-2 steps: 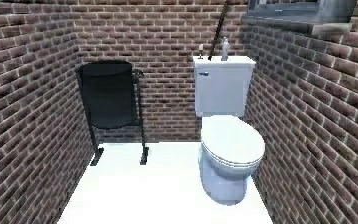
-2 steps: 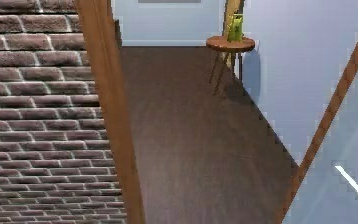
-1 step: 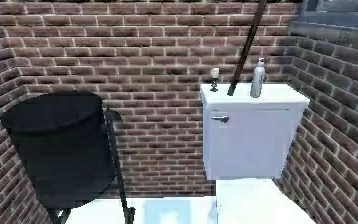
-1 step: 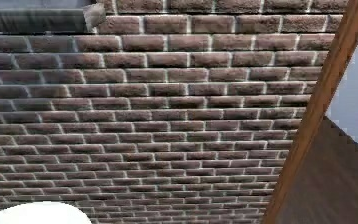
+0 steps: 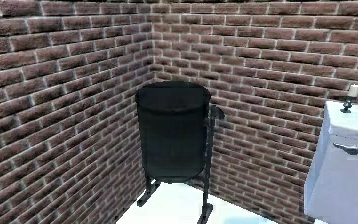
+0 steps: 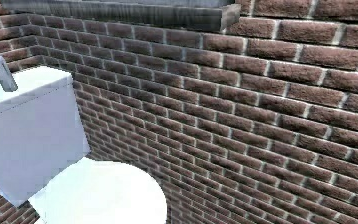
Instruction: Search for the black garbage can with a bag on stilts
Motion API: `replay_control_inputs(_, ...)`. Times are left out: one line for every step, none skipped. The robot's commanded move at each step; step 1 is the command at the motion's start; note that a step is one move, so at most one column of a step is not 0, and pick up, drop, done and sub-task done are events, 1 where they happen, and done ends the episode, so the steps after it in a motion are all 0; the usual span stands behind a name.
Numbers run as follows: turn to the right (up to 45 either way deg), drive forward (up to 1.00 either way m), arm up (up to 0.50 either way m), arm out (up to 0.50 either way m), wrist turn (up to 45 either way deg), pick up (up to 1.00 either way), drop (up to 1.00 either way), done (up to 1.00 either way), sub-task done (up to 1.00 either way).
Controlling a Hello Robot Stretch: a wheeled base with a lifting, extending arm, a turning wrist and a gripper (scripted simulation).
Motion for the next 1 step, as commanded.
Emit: replay_control_inputs(0.0, 0.0, 0.0, 0.0, 0.0, 0.0, 0.0, 1.0, 0.0)
